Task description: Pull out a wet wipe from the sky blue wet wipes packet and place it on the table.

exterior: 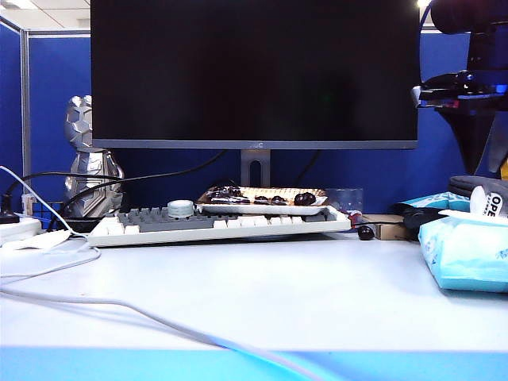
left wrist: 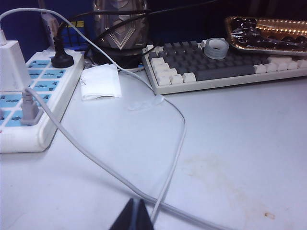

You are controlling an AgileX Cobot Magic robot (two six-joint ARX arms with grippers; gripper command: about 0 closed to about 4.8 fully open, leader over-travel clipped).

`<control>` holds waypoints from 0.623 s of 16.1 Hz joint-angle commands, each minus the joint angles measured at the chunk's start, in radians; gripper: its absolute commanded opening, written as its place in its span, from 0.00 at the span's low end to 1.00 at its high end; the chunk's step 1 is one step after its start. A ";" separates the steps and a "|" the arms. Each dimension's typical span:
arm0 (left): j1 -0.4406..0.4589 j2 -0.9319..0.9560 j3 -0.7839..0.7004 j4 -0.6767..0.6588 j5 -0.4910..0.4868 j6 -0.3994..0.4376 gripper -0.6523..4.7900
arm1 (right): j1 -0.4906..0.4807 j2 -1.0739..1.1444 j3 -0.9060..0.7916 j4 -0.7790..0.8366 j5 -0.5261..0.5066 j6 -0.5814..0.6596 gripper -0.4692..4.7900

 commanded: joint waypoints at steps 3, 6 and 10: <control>0.000 -0.003 0.000 -0.013 0.000 -0.003 0.11 | 0.000 0.043 0.004 0.078 -0.055 -0.001 0.44; 0.000 -0.003 0.000 -0.013 0.000 -0.003 0.11 | 0.000 0.097 0.004 0.047 -0.052 -0.001 0.47; 0.000 -0.003 0.000 -0.013 0.000 -0.003 0.11 | 0.000 0.096 0.005 0.018 -0.026 -0.001 0.47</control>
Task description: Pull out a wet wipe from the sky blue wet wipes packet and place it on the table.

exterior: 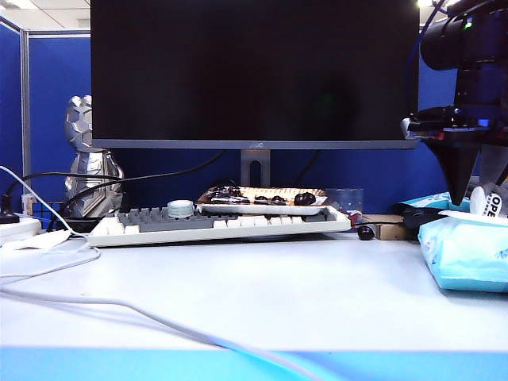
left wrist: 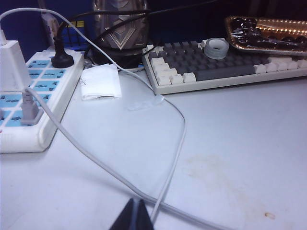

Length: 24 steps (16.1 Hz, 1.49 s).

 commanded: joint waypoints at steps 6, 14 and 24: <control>0.000 -0.003 0.000 -0.013 0.000 -0.003 0.11 | 0.001 -0.007 0.006 -0.025 0.043 -0.001 0.09; 0.000 -0.003 0.000 -0.013 0.000 -0.003 0.11 | 0.001 -0.020 0.007 -0.019 0.043 -0.002 0.09; 0.000 -0.003 0.000 -0.013 0.000 -0.003 0.11 | 0.001 -0.057 0.105 0.000 0.042 -0.009 0.09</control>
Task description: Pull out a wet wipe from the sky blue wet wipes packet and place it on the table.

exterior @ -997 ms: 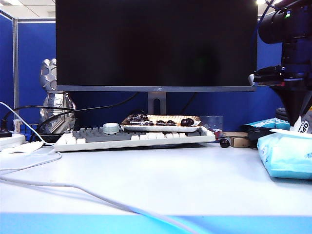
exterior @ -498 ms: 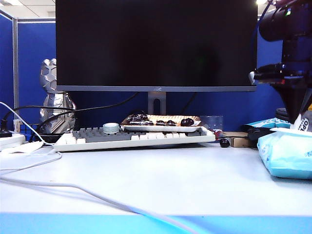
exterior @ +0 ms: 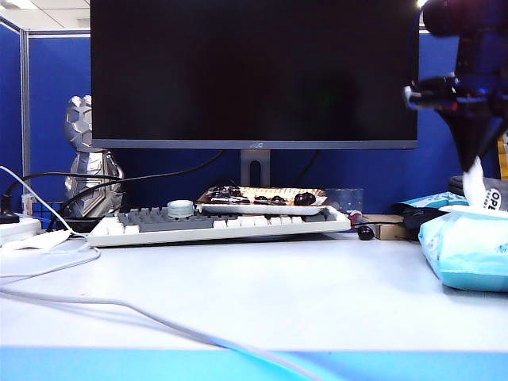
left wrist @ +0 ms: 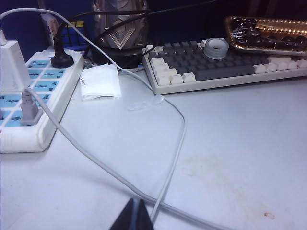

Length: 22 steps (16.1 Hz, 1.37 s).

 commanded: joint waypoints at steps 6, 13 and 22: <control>0.000 -0.003 0.000 -0.013 0.000 -0.003 0.11 | 0.002 -0.013 0.109 0.012 -0.047 -0.003 0.09; 0.000 -0.003 0.000 -0.013 0.000 -0.003 0.11 | 0.027 -0.013 0.309 -0.011 -0.325 0.005 0.09; 0.000 -0.003 0.000 -0.013 0.000 -0.003 0.11 | 0.240 0.032 0.318 0.040 -0.556 0.005 0.09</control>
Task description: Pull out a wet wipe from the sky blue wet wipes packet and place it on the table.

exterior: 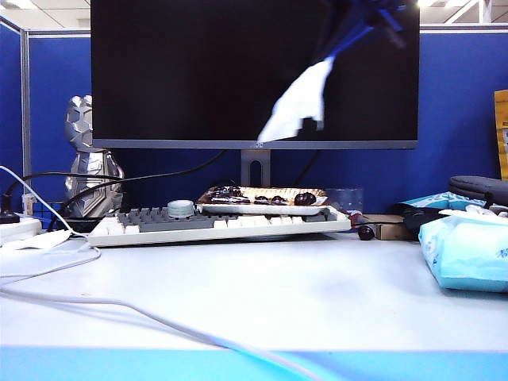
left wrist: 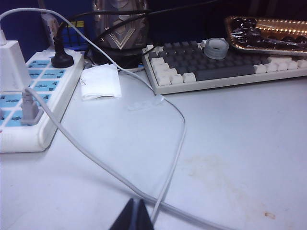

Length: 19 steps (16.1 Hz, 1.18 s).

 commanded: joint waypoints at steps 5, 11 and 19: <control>0.000 -0.003 0.000 -0.013 0.000 -0.003 0.11 | 0.136 0.083 0.002 0.049 -0.005 0.001 0.09; 0.000 -0.003 0.000 -0.013 0.000 -0.003 0.11 | 0.156 0.188 0.002 0.033 0.097 0.005 0.09; 0.000 -0.003 0.000 -0.013 0.000 -0.003 0.11 | 0.159 0.253 0.002 -0.101 0.114 0.000 0.09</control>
